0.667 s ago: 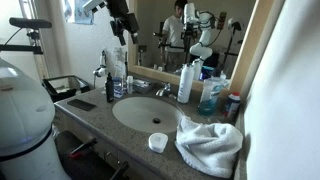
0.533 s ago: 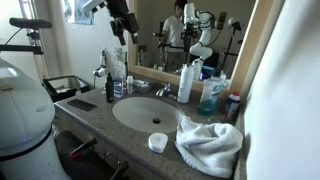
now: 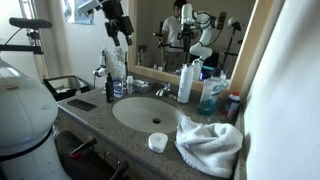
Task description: Press down on the black spray bottle
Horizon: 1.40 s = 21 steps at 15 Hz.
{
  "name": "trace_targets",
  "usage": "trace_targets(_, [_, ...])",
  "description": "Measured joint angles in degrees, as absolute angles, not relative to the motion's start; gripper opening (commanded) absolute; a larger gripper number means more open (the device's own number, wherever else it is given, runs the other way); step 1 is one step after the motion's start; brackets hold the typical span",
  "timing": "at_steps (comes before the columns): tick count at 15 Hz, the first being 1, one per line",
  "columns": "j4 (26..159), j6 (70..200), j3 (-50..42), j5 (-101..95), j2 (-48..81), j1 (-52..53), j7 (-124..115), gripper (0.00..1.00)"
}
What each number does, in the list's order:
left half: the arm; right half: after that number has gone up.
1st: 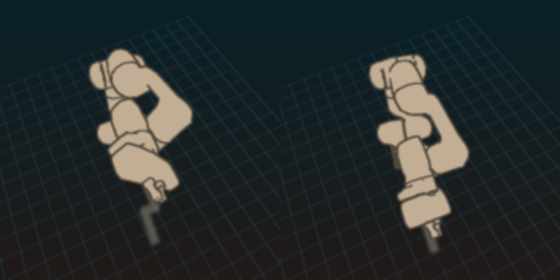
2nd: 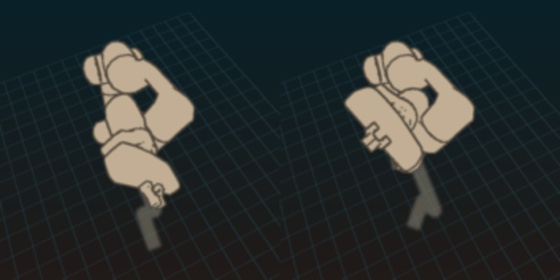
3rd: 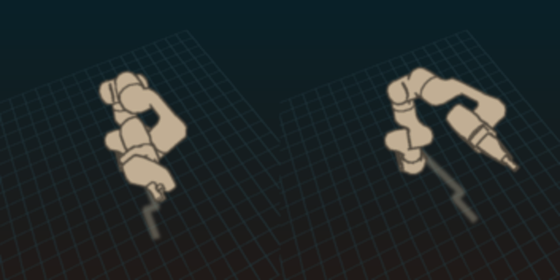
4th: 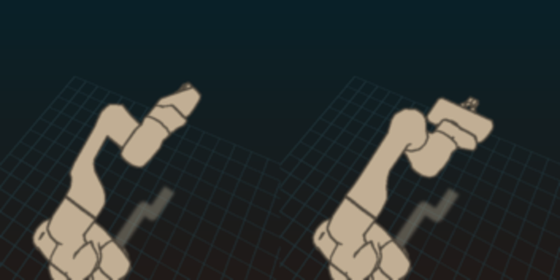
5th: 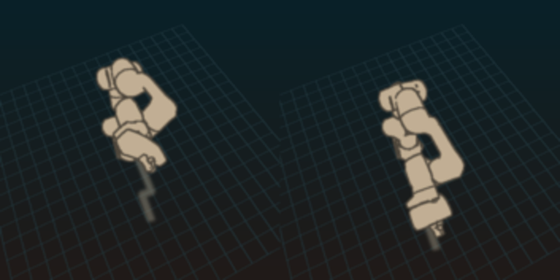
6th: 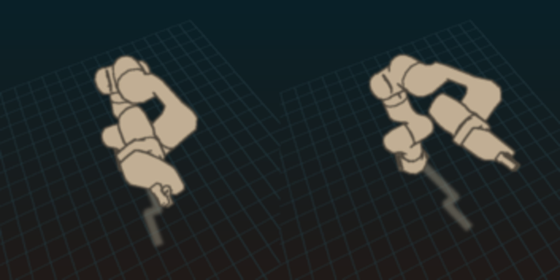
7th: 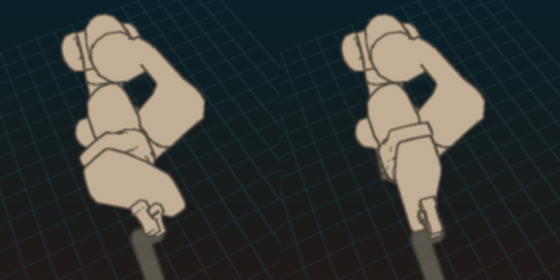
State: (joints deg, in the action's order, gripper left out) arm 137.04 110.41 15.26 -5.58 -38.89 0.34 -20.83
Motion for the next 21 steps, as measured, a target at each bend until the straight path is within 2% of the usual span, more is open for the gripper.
trace_targets(1, [136.84,110.41,15.98,-4.82,-38.21,1.25,-21.11,1.0])
trace_targets(3, [136.18,110.42,17.69,-3.04,-36.35,3.23,-22.12,0.74])
trace_targets(11, [132.24,111.86,20.29,-1.43,-25.76,6.75,-22.99,0.11])
trace_targets(12, [131.84,112.05,20.06,-1.43,-24.56,6.75,-22.94,0.07])
trace_targets(15, [131.0,113.29,19.33,-0.98,-21.16,6.86,-22.78,0.01])
trace_targets(21, [130.73,116.38,17.58,3.52,-16.23,8.76,-21.48,0.07])
